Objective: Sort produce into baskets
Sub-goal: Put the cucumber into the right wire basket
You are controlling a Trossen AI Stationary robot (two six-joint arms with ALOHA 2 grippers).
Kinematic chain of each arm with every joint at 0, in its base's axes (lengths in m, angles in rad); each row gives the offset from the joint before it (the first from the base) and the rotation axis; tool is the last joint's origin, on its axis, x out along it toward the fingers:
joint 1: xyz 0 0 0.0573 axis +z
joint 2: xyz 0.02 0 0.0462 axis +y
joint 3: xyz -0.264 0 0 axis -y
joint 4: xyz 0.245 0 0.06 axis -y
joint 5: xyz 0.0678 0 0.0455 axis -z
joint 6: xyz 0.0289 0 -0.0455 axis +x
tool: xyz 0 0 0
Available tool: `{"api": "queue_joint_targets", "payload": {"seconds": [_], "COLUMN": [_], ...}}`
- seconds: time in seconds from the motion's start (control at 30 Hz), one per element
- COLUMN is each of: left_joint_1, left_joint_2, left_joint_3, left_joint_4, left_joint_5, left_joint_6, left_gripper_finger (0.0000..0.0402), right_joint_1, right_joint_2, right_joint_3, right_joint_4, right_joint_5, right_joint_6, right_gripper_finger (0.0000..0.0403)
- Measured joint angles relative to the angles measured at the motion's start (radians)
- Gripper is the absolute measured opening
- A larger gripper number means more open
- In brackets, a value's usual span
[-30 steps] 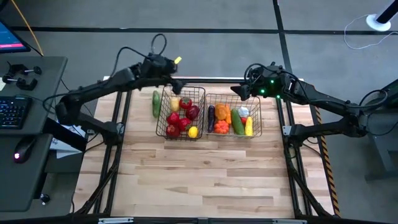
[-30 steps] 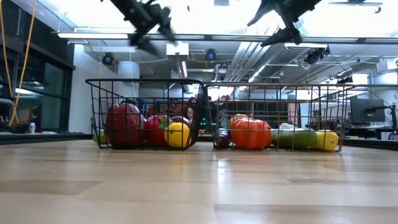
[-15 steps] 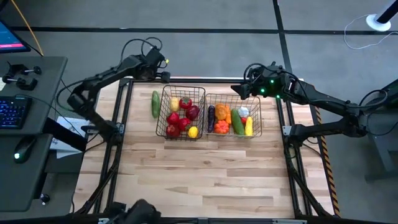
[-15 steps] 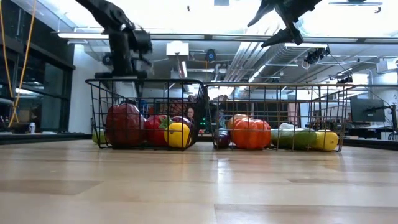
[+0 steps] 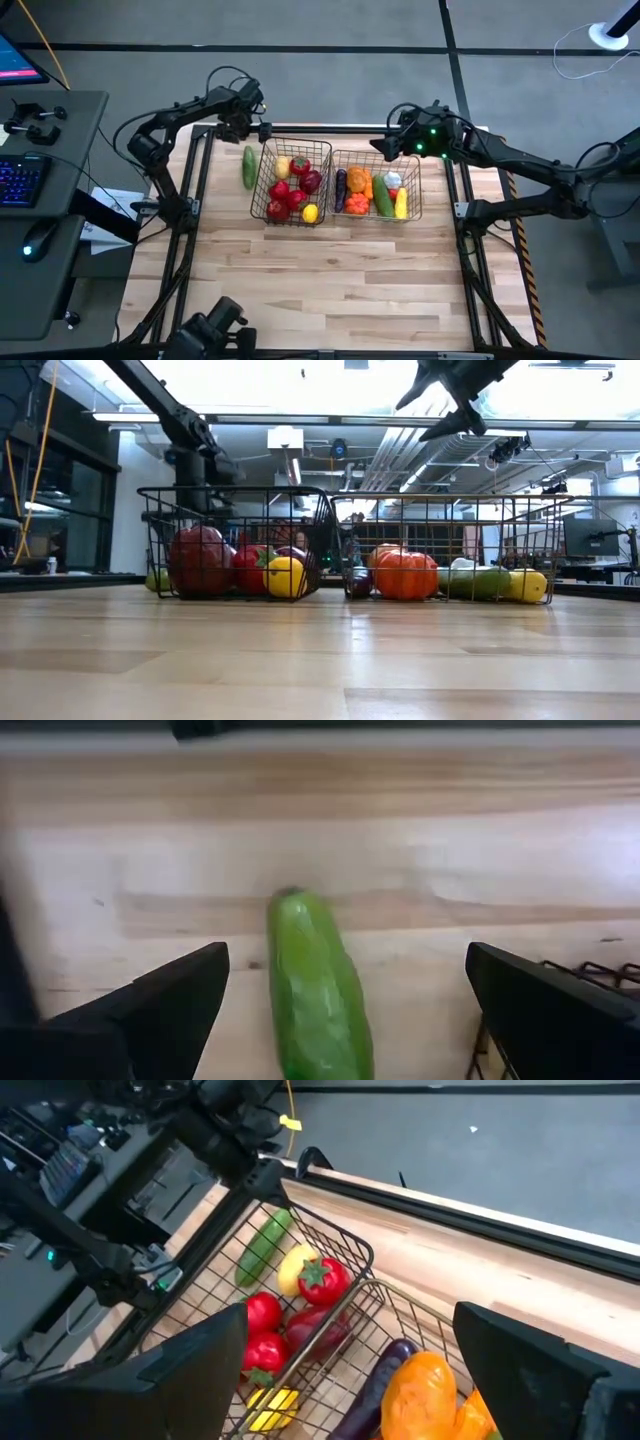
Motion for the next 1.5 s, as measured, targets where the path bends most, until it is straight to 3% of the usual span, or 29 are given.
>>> {"api": "queue_joint_targets", "payload": {"seconds": [0.43,1.13,1.5], "left_joint_1": [0.046,0.083,0.06], "left_joint_2": [0.065,0.032,0.032], "left_joint_3": [0.003,-0.001,-0.167], "left_joint_4": [-0.078,-0.034,0.005], "left_joint_5": [0.051,0.044,0.088], "left_joint_6": [0.025,-0.051,-0.114], "left_gripper_finger": [0.0397,0.0397,0.0397], "right_joint_1": [0.0,0.0,0.0], "right_joint_2": [0.073,0.087,0.087], "right_joint_3": [0.0,0.0,0.0], "right_joint_4": [-0.021,-0.022,-0.022], "right_joint_5": [-0.007,-0.007,-0.006], "right_joint_6": [-0.024,-0.027,-0.027], "right_gripper_finger": [0.0346,0.0346,0.0346]}}
